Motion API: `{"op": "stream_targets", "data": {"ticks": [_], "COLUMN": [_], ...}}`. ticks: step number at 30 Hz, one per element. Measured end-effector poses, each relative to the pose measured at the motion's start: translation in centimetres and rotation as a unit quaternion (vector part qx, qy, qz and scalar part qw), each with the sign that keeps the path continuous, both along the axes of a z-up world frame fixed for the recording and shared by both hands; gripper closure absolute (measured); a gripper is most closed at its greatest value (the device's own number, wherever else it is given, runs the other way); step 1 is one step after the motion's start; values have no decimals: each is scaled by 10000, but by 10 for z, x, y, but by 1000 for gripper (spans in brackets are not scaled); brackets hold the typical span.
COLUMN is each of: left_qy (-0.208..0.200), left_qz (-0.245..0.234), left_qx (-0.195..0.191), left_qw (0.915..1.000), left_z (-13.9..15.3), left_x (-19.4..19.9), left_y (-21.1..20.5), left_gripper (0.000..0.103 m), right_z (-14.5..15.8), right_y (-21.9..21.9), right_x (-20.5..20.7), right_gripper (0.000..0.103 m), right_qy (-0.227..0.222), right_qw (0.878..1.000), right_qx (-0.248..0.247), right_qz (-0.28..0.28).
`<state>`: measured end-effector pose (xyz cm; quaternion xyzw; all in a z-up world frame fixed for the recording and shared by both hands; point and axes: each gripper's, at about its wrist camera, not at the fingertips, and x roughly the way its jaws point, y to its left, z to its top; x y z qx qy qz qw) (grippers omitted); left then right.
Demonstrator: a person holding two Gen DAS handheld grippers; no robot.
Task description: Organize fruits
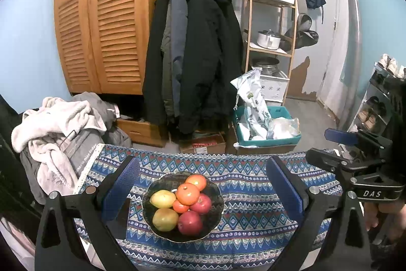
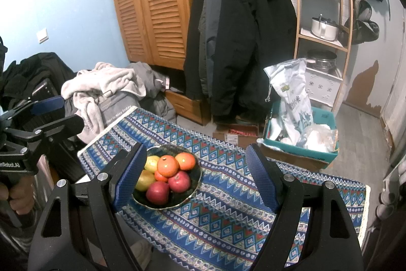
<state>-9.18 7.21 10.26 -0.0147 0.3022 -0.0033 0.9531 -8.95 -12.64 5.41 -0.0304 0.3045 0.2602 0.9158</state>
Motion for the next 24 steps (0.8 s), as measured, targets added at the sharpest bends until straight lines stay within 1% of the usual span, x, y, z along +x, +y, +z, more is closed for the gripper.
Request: {"op": "stream_targets", "data": {"ticks": [4,10,11,18,24], "left_qy": [-5,-55,-25,213,195], "left_qz": [58,203,193,189,221], "left_qx": [36,-31,-50,-96,-22], "left_qw": [10000,9998,9998,9995,9996], "left_z": [1,4,4,-2,-2], "left_x": [0,-2,-2,3,2], "left_y": [1,5,5,5,3], "left_gripper": [2,2,0,0,0], "right_z": [0,0,0,-2,-2], "right_y": [0,0,0,1,2], "right_x": [1,1,1,-2,-3], "right_gripper": [23,23,22,21,21], "right_qy": [4,2,7,15,7], "right_qw": [10000,10000,10000,10000,10000], "right_qx": [1,-3,0,-11,-18], "right_qz": [-8,-3,-1,18,17]}}
